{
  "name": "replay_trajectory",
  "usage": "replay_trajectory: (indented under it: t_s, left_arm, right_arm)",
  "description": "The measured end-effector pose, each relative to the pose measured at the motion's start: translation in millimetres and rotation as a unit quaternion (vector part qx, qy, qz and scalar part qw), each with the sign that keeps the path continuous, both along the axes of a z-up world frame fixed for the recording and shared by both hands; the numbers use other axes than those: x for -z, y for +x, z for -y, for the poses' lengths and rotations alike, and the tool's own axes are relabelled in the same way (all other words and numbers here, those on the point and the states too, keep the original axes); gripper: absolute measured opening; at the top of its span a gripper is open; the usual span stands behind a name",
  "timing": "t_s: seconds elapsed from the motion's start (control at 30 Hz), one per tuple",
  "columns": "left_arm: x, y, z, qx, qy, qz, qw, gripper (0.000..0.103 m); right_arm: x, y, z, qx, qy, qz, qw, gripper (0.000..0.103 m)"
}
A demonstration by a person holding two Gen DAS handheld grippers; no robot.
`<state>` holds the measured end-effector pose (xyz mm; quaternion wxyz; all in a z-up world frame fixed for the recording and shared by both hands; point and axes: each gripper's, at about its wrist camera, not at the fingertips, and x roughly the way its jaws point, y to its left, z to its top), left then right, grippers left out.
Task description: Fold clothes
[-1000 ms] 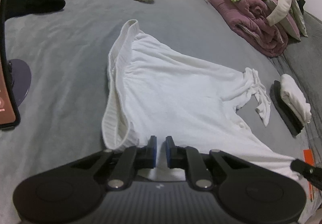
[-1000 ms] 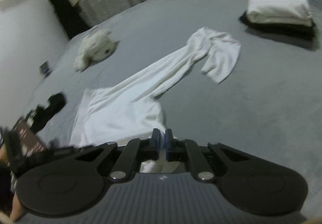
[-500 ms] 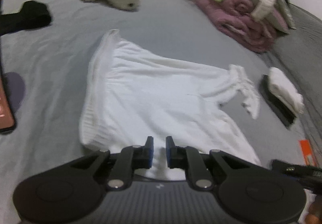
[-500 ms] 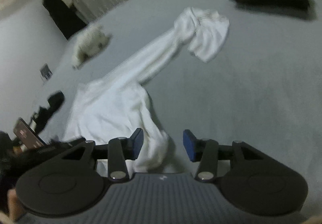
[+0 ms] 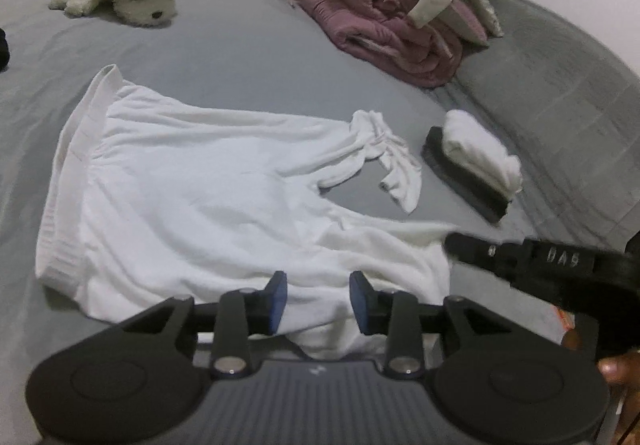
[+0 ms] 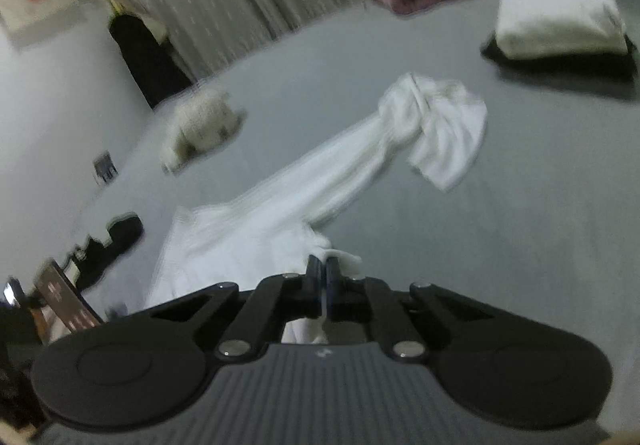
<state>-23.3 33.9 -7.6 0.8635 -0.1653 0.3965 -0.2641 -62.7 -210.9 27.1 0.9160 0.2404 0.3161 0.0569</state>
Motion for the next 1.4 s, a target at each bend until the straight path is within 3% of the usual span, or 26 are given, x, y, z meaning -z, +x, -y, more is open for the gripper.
replay_trajectory:
  t_s: [0.23,0.63,0.7,0.73,0.93,1.0,1.07,1.23,1.4]
  left_arm:
    - [-7.4,0.0,-12.4,-0.002,-0.025,0.025,0.9994,0.04]
    - [-6.9,1.8,-34.4,0.001,-0.034,0.02,0.9992,0.042]
    - [-1.3,5.5,-35.4,-0.006,-0.025,0.01,0.9996,0.04]
    - [2.3,8.0,-35.3,-0.009,-0.021,0.002,0.9997,0.04]
    - [14.1,15.2,-38.6,-0.032,-0.001,-0.028,0.9991,0.025]
    - [16.3,16.7,-40.1,-0.041,0.006,-0.034,0.9985,0.016]
    - [18.4,18.2,-41.8,-0.05,0.012,-0.04,0.9978,0.006]
    - [20.7,21.4,-47.8,-0.081,0.03,-0.047,0.9952,0.003]
    - [24.3,25.9,-55.5,-0.111,0.045,-0.059,0.991,0.0]
  right_arm:
    - [-7.9,25.8,-19.0,-0.045,0.062,0.022,0.997,0.003]
    - [2.6,51.1,-70.7,-0.116,0.13,-0.009,0.985,0.004]
    - [3.6,51.9,-72.9,-0.122,0.135,-0.013,0.983,0.014]
    - [4.0,51.9,-72.5,-0.121,0.136,-0.015,0.983,0.014]
    - [3.8,45.9,-56.6,-0.103,0.128,-0.023,0.986,0.02]
    - [3.3,41.7,-48.7,-0.091,0.125,-0.023,0.988,0.042]
    - [3.1,38.8,-45.6,-0.09,0.115,-0.027,0.989,0.042]
    - [12.1,30.9,-48.8,-0.108,0.07,-0.066,0.989,0.042]
    - [22.6,23.2,-58.1,-0.153,0.041,-0.1,0.982,0.045]
